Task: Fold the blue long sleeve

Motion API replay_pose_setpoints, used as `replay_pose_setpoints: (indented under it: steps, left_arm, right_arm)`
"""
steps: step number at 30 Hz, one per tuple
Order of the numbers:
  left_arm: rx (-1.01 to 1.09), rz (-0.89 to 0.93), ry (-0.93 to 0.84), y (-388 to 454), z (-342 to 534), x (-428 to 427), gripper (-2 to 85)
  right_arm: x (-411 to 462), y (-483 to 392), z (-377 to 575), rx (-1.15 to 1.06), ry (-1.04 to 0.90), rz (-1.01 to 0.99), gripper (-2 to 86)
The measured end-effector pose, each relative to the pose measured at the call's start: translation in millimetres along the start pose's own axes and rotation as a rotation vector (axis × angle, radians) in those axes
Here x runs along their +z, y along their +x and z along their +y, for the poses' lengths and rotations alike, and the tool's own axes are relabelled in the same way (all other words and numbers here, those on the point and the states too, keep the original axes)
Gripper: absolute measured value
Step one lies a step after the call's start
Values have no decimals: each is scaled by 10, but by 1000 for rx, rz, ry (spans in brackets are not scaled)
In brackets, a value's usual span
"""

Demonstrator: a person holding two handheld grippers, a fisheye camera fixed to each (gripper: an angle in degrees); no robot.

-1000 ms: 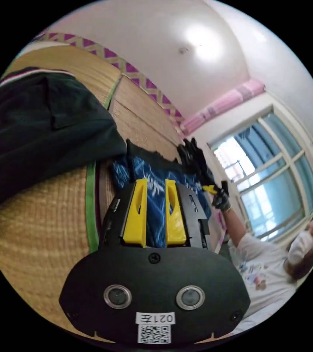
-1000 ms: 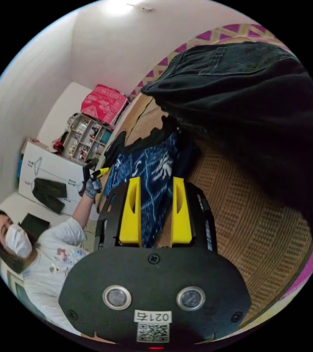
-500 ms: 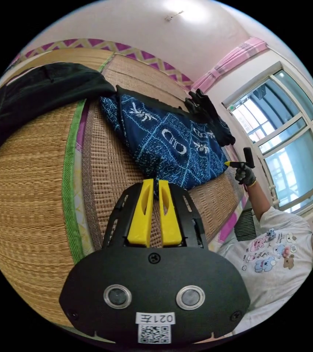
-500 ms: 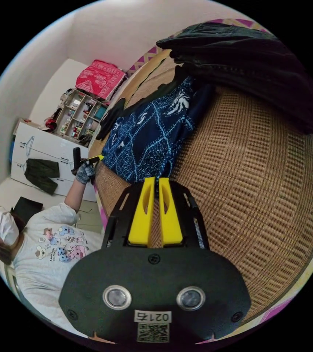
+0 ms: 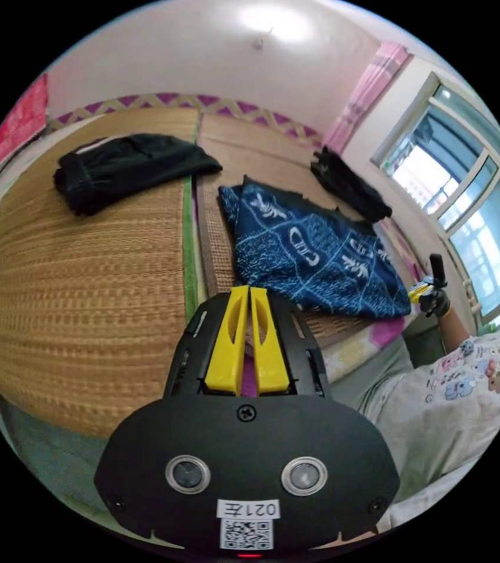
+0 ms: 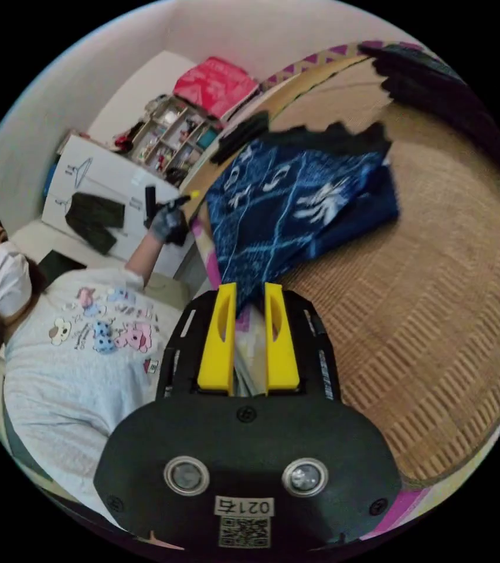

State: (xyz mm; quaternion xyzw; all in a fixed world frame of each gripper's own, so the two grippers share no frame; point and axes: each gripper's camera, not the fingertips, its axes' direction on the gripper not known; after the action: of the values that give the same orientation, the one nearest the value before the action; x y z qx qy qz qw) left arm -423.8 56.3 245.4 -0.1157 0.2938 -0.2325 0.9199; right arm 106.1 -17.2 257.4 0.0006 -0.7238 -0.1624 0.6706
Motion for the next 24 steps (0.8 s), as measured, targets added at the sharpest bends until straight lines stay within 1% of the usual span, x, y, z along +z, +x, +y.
replay_pose_setpoints:
  steps: [1, 3, 5, 8, 10, 13, 15, 18, 24]
  left_arm:
    - [-25, 54, 23, 135, 105, -8, 19]
    - [-38, 142, -1, 423, 237, 132, 49]
    - [-63, 216, -43, 726, 362, 354, 73]
    - [-163, 351, -117, 1102, 570, 748, 91]
    - [-242, 460, -190, 1286, 728, 1027, 103]
    - [-322, 562, -269, 1406, 862, 1282, 113]
    - [-354, 600, -268, 1451, 882, 1350, 114]
    - [-368, 610, -257, 1496, 823, 1396, 114]
    - [-491, 692, -289, 1489, 760, 1519, 115]
  right_arm:
    - [-192, 135, -76, 8, 78, 33, 94]
    - [-310, 399, -274, 29, 121, 89, 109]
    - [-259, 810, -603, 88, 114, 135, 122]
    - [-126, 1220, -943, 137, 80, 116, 133]
    - [-84, 1369, -1067, 160, 70, 110, 135]
    - [9, 1508, -1202, 171, 24, 143, 142]
    - [31, 1577, -1237, 178, 19, 134, 146]
    - [49, 1725, -1262, 193, 13, 99, 152]
    - [55, 2151, -1325, 237, -13, -23, 159]
